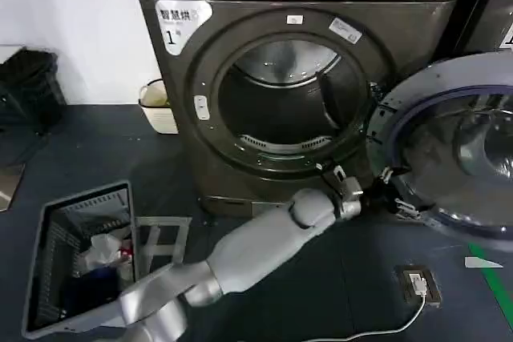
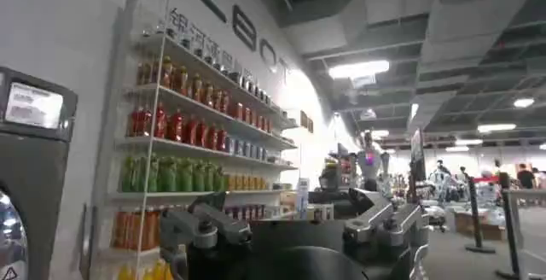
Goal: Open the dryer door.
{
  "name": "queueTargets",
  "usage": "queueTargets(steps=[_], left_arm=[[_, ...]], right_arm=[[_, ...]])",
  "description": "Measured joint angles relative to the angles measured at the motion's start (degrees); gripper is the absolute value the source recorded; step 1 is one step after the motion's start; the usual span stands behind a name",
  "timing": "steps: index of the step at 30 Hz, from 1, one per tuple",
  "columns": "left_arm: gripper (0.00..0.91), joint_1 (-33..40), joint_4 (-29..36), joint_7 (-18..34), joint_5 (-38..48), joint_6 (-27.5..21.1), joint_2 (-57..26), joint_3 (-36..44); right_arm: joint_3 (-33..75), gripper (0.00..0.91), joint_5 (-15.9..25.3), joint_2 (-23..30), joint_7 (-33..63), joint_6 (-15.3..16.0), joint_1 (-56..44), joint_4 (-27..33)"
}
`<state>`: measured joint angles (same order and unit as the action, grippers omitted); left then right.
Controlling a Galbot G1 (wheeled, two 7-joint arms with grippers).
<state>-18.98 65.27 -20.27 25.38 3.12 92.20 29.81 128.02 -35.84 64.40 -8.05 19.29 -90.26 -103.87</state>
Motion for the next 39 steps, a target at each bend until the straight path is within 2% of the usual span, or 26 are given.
queueTargets(steps=[10,21,33,39], left_arm=[[0.907,0.35,0.02,-0.04,0.45,3.46,0.00,0.40],[0.907,0.11,2.07,0.18,-0.02,14.80,-0.01,0.71],[0.907,-0.44,12.16,0.99,3.77,23.32,-0.11,0.97],[0.907,-0.84,17.15,1.14,6.30,24.46,-8.63,-0.31]], right_arm=[[-0.19,0.907,-0.03,-0.40,-0.62,-0.29,-0.09,0.05],[2.99,0.907,0.10,-2.09,-1.29,-1.37,-1.46,1.22],[4.44,0.907,0.36,-3.94,-1.44,-1.82,-0.84,0.42],[4.18,0.907,0.38,-4.65,-1.57,-1.83,-0.51,0.40]])
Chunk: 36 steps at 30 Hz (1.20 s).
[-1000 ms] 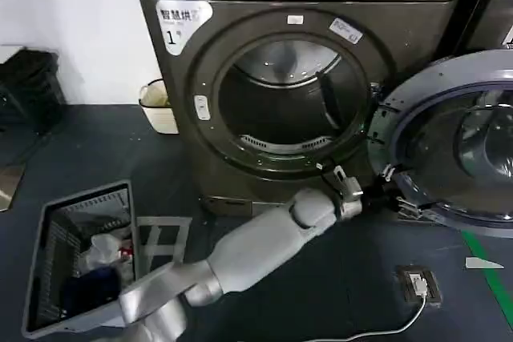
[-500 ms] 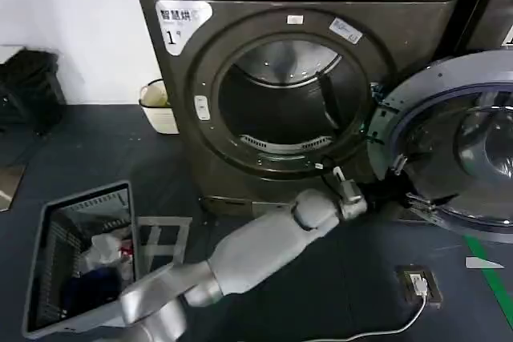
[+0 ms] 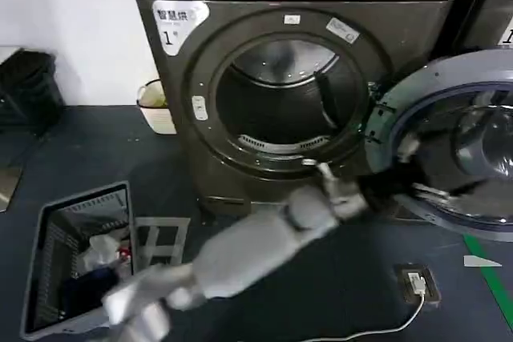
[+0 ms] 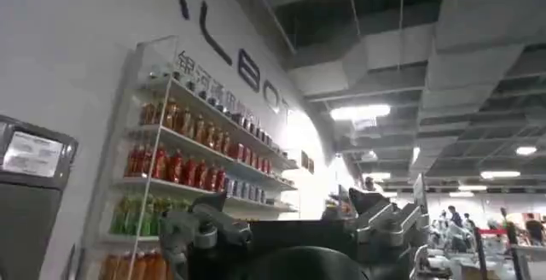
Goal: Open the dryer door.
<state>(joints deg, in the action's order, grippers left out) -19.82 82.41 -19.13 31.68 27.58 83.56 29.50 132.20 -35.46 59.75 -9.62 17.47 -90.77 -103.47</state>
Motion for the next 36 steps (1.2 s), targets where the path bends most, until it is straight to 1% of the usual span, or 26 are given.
queueTargets(steps=[8,11,13,14,16,19,21,29,33,36], left_arm=[[0.907,-0.70,8.24,0.20,0.78,-0.19,-13.33,-1.58],[0.907,-1.02,11.33,-2.12,-0.20,-0.88,-19.24,-2.94],[0.907,-1.07,12.09,-3.81,-2.27,-0.47,-23.18,-3.88],[0.907,-1.08,12.23,-4.18,-3.45,-0.68,-25.17,-4.33],[0.907,-1.22,12.30,-6.53,-6.78,-1.24,-29.47,-5.24],[0.907,-2.23,12.93,-10.79,-10.01,-4.13,-35.59,-6.90],[0.907,-2.67,13.03,-13.51,-11.88,-5.52,-39.21,-7.97],[0.907,-0.59,9.80,-23.09,-16.78,-11.21,-50.94,-9.56],[0.907,1.32,8.06,-23.16,-17.63,-15.45,-54.98,-8.68],[0.907,3.17,7.21,-22.63,-16.16,-18.59,-57.81,-6.57]], right_arm=[[-0.11,0.907,0.05,-0.12,-0.19,-0.02,0.30,-1.00],[0.09,0.907,1.22,-0.11,-0.21,-0.47,0.38,-1.33],[0.09,0.907,1.68,-0.12,-0.12,-0.65,0.71,-1.33],[0.10,0.907,1.77,-0.12,-0.09,-0.66,0.89,-1.48],[0.11,0.907,1.92,-0.13,-0.10,-0.67,1.13,-1.86],[0.41,0.907,2.35,-0.21,-0.01,-0.68,1.59,-2.17],[0.55,0.907,3.51,-0.03,0.02,-0.75,2.06,-2.43],[2.08,0.907,3.72,-0.09,-0.29,-0.94,1.33,-3.23],[2.14,0.907,3.63,-0.06,-0.40,-0.99,1.16,-3.49],[2.02,0.907,3.61,-0.06,-0.56,-1.03,1.16,-3.51]])
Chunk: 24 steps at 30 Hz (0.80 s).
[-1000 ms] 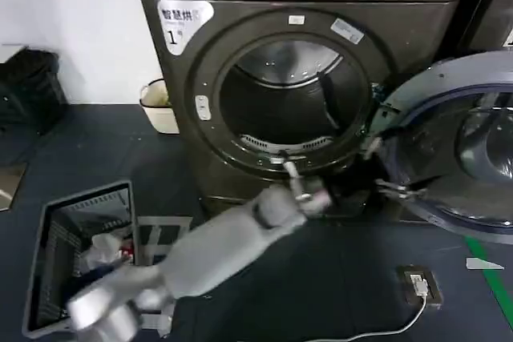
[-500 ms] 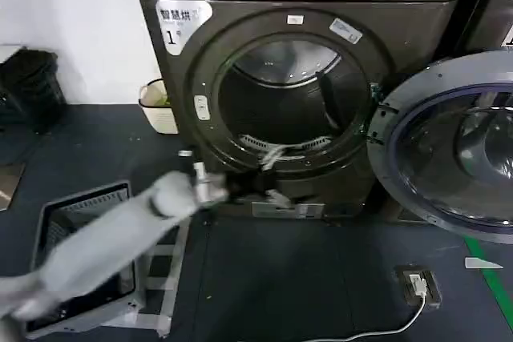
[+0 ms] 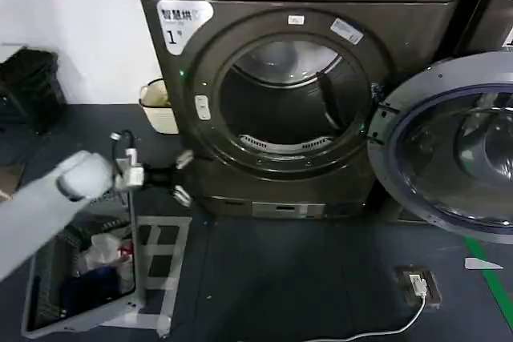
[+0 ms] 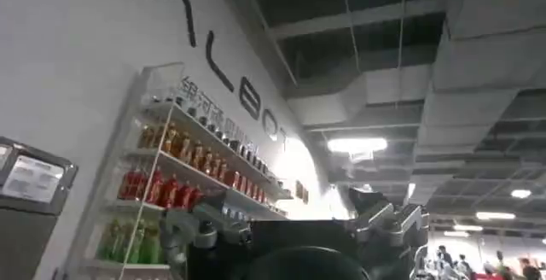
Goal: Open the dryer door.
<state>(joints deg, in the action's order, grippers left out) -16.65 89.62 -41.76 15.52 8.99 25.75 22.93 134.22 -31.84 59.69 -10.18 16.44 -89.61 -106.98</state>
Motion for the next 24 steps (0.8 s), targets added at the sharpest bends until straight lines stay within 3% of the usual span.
queueTargets(steps=[13,24], left_arm=[[0.907,3.56,-0.39,5.31,2.63,-8.54,-10.09,14.43],[0.907,2.31,-3.30,2.70,-3.74,-7.35,-13.81,18.69]], right_arm=[[-0.73,0.907,-0.16,-0.07,-0.06,-0.03,0.44,-0.07],[-1.08,0.907,0.01,-0.03,-0.57,-0.37,0.67,0.00]])
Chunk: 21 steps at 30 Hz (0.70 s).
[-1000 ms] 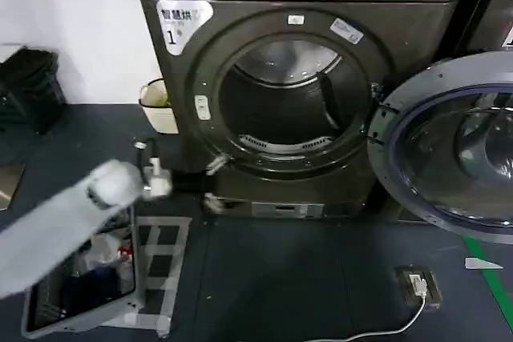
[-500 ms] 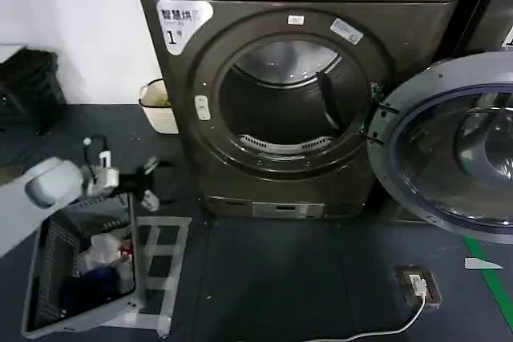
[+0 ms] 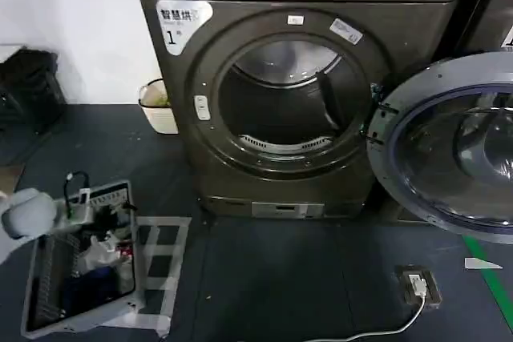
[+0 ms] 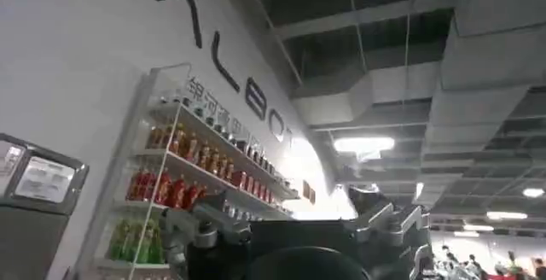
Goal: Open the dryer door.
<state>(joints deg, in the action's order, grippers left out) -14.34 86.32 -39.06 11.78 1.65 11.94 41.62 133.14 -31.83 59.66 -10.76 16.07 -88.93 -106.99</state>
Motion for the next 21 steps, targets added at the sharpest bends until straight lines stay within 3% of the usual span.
queueTargets(steps=[9,21], left_arm=[[0.907,-6.04,-2.19,-1.11,-5.97,0.84,-2.65,-4.17],[0.907,-7.93,-4.69,-4.75,-12.41,3.75,-4.43,-5.35]], right_arm=[[-0.05,0.907,-0.02,0.03,-0.10,-0.03,-0.02,-0.07],[0.01,0.907,-0.11,0.26,-0.33,-0.27,-0.44,0.20]])
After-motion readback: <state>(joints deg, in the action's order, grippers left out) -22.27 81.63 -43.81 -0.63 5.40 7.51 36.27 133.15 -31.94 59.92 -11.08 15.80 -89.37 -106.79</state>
